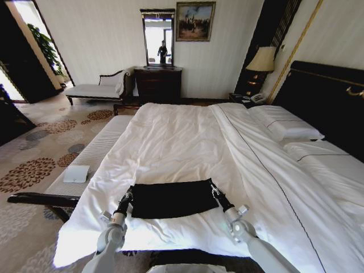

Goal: Fold the clothes on the bed.

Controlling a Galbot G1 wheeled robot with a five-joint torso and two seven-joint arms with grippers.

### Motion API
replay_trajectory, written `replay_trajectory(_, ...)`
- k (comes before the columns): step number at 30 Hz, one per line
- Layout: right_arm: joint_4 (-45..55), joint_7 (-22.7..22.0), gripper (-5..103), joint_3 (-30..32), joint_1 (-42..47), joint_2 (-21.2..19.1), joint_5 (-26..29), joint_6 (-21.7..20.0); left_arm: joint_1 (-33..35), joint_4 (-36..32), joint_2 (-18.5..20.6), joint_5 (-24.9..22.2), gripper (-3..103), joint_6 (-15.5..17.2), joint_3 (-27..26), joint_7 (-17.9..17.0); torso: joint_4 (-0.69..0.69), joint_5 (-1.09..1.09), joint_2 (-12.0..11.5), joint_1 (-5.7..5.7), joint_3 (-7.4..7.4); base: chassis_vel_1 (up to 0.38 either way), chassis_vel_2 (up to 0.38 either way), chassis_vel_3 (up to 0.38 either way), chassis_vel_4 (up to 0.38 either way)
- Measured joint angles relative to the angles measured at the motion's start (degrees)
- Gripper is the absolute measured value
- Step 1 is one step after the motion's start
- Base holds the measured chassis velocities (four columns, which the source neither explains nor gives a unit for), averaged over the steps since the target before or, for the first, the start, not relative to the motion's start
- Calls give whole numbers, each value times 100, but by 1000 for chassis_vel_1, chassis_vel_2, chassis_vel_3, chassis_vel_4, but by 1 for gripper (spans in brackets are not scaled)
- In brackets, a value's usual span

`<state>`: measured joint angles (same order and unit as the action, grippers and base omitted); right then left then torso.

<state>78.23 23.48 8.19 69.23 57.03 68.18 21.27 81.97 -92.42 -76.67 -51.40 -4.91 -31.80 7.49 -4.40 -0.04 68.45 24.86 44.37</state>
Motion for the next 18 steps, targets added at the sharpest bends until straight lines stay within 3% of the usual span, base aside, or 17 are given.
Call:
replay_trajectory(8,-97,-43,2,2,149,46,-222,-20,128,52,-115,202,0,-71,-14,-25,0,0,-1,0,1,0,0,0,0)
replay_trajectory(11,-85,-225,2,-1,146,130,-398,-2,103,23,-198,383,-2,-112,-14,-237,0,-1,-1,0,1,0,0,0,0)
replay_trajectory(14,-8,-360,-1,27,152,151,-466,15,94,-37,-217,496,9,-129,-16,-337,1,0,-1,1,1,0,0,0,0)
replay_trajectory(15,40,-430,4,48,170,155,-504,32,96,-83,-224,568,9,-143,-23,-390,2,-1,-1,1,1,0,0,0,0)
replay_trajectory(18,504,-903,20,236,435,144,-673,128,191,-444,-226,800,24,-162,-85,-543,0,0,-1,1,1,0,0,0,0)
